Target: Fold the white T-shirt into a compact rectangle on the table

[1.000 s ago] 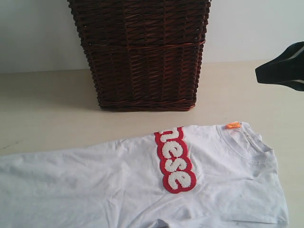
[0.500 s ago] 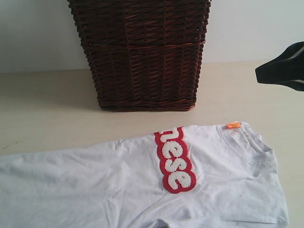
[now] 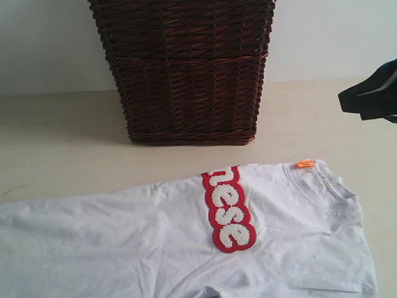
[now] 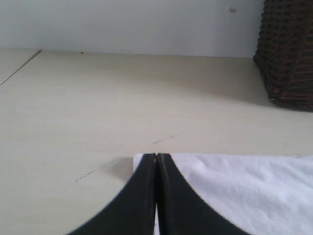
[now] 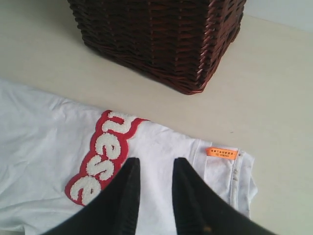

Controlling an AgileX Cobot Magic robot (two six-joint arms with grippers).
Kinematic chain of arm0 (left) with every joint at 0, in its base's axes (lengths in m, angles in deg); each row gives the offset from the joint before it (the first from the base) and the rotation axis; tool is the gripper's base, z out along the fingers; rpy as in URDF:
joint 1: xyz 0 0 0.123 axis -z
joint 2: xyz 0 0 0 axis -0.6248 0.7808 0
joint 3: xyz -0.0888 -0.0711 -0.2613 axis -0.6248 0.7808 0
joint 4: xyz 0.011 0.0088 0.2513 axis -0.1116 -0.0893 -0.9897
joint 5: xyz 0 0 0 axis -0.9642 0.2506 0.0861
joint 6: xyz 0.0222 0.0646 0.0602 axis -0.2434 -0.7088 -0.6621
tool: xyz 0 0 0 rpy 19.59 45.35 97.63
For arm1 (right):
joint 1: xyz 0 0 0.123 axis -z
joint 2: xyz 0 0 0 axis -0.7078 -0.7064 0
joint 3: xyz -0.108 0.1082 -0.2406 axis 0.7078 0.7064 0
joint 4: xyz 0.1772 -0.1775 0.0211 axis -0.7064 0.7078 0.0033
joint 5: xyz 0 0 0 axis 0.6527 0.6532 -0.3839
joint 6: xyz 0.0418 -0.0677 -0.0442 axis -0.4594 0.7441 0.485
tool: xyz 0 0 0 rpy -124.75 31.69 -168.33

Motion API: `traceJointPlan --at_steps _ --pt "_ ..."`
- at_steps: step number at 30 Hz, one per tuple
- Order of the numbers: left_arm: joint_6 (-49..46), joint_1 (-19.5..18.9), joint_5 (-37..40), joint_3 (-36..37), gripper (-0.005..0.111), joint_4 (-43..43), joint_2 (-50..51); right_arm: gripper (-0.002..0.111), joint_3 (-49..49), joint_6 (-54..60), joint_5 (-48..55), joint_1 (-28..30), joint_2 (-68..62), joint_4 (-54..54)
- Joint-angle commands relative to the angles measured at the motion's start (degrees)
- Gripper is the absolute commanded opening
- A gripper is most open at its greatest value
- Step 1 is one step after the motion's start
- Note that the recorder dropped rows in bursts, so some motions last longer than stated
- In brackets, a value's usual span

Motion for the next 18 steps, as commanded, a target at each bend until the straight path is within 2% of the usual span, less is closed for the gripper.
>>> traceJointPlan --at_steps 1,5,13,16,17,18 --pt "0.00 -0.02 -0.09 0.12 0.000 0.01 -0.29 0.024 -0.42 0.68 -2.42 -0.05 0.29 -0.33" --pt "0.00 -0.02 -0.09 0.12 0.000 0.01 -0.29 0.024 -0.42 -2.20 -8.69 -0.05 0.00 -10.62" --pt "0.00 -0.02 -0.09 0.12 0.000 0.01 -0.29 0.022 -0.42 4.86 3.60 -0.05 -2.27 -12.39" --pt "0.00 -0.02 -0.09 0.12 0.000 0.01 -0.29 0.010 -0.42 11.42 14.74 -0.05 -4.06 -11.64" --pt "0.00 -0.02 -0.09 0.12 0.000 0.01 -0.29 0.002 -0.42 16.54 21.16 -0.05 -5.03 -10.90" --pt "0.00 -0.02 -0.09 0.12 0.000 0.01 -0.29 0.000 -0.42 18.20 24.30 -0.37 -5.63 -10.49"
